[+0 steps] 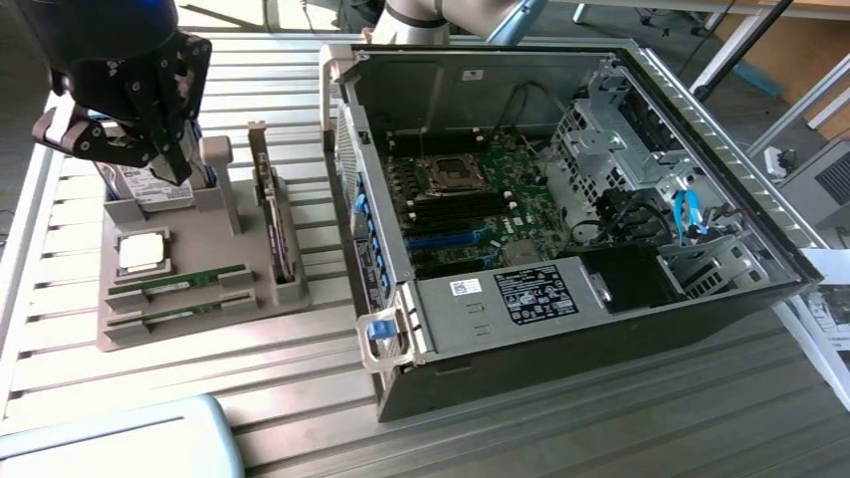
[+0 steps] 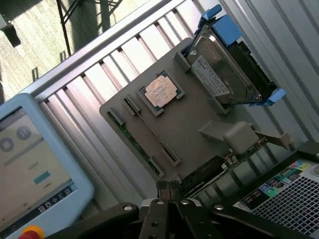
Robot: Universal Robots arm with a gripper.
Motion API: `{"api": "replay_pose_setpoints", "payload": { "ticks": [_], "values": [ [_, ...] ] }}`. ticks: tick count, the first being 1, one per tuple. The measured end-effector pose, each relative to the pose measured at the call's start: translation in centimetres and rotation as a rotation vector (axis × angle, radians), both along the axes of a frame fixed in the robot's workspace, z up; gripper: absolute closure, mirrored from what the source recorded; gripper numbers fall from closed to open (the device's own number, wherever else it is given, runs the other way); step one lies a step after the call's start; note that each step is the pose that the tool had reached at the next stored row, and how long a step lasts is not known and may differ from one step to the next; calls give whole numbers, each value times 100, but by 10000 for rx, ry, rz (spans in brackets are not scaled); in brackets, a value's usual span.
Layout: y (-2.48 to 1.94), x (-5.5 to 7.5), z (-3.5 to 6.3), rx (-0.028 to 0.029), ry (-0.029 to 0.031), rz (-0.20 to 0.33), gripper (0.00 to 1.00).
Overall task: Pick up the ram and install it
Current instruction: 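Pick up the ram and move it above insertion slot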
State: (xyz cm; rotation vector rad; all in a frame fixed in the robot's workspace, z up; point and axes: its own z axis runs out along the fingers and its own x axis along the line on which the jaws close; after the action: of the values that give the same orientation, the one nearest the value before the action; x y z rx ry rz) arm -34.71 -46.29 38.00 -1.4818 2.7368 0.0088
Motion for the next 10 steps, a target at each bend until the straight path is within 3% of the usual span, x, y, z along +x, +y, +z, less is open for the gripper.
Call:
{"api": "replay_pose_setpoints", "payload": {
  "ticks": [10],
  "values": [
    [0, 0, -7, 0, 0, 2272, 89]
  ]
}}
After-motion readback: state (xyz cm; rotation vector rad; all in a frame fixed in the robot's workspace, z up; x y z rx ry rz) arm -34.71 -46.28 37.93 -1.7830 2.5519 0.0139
